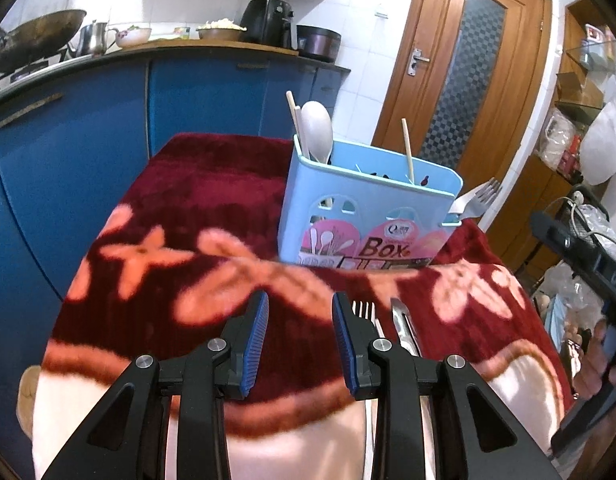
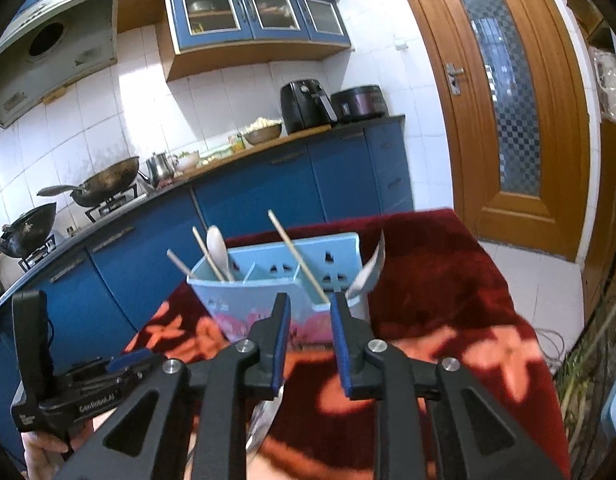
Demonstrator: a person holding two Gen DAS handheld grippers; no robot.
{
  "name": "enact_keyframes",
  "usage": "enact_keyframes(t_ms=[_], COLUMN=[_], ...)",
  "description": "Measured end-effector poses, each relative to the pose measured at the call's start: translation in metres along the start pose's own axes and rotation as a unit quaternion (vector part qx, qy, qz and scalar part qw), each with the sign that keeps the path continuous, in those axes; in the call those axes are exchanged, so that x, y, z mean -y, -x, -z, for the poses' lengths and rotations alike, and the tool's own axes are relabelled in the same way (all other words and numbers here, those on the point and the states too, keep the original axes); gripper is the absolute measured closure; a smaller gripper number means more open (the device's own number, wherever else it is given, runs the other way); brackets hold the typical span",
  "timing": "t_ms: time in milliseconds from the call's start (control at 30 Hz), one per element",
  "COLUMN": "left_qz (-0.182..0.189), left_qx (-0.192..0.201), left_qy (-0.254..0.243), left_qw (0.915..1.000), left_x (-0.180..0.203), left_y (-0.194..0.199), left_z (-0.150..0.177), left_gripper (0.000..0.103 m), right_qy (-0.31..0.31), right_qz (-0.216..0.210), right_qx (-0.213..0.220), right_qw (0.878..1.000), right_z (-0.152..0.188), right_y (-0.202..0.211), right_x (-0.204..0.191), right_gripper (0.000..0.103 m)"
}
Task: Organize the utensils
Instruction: 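Withdraw both tools from the holder back toward the remaining utensils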
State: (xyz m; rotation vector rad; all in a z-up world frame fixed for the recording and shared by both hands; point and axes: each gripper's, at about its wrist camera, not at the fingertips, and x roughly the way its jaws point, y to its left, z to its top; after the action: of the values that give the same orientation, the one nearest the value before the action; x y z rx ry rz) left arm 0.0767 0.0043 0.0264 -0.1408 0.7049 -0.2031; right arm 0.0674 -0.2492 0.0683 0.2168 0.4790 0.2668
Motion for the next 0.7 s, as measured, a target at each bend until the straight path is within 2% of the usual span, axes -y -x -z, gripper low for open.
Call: enact_keyframes(t_ms=[233,700], left_qz=[0.008,0.015], left_qx=[-0.023,-0.069], left_qy=[-0.005,-0.024], left_qw=[0.9997,0.9972], left_x=[0.008,0.025], left_y=[0.003,-0.003], left_z=[0.015,0.039], left_gripper=[0.07,0.07], right_qy=[-0.025,-0.044], right_qz=[0.006,0.018], right_qx=[-0.045,-0.106], right_qw=[0.999,0.993], right_z=[0.025,0.075], right_y=[0.007,0.013], right_x=[-0.002,0.011], right_gripper=[0.073,0.065])
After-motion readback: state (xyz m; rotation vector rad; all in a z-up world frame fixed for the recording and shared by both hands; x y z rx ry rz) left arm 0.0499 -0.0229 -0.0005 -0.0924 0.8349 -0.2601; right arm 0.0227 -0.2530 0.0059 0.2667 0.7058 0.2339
